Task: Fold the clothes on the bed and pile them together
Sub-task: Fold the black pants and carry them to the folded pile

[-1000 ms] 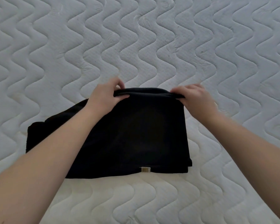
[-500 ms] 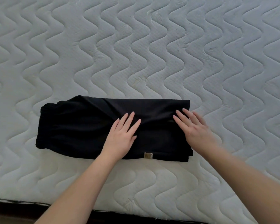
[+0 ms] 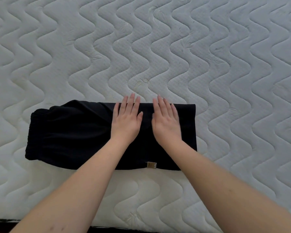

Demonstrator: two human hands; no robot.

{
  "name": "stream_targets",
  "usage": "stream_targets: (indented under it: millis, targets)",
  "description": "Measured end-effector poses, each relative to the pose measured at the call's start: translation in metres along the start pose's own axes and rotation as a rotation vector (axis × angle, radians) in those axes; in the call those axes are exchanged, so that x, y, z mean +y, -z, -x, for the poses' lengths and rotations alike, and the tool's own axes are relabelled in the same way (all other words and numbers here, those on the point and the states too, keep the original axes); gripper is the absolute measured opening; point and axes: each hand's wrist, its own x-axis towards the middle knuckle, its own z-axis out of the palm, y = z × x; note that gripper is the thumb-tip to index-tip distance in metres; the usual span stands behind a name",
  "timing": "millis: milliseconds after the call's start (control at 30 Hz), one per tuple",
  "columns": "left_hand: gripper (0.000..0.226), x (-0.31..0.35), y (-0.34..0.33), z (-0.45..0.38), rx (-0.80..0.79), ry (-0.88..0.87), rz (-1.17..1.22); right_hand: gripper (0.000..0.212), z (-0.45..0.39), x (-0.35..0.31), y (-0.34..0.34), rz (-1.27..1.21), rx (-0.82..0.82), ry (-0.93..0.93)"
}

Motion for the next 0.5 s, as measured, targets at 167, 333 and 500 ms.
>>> stream_targets:
  millis: [167,333,500]
  targets:
    - [0.061,-0.015,-0.029,-0.001,-0.067,0.043,-0.083,0.063,-0.002,0.03,-0.028,0.154,-0.123,0.03]
    - [0.063,-0.012,-0.028,0.004,-0.072,0.147,-0.137,0.07,0.01,0.084,-0.007,0.236,-0.119,-0.064]
    - [0.067,-0.007,-0.021,0.009,-0.095,0.2,-0.112,0.068,0.009,0.086,0.006,0.273,-0.165,-0.132]
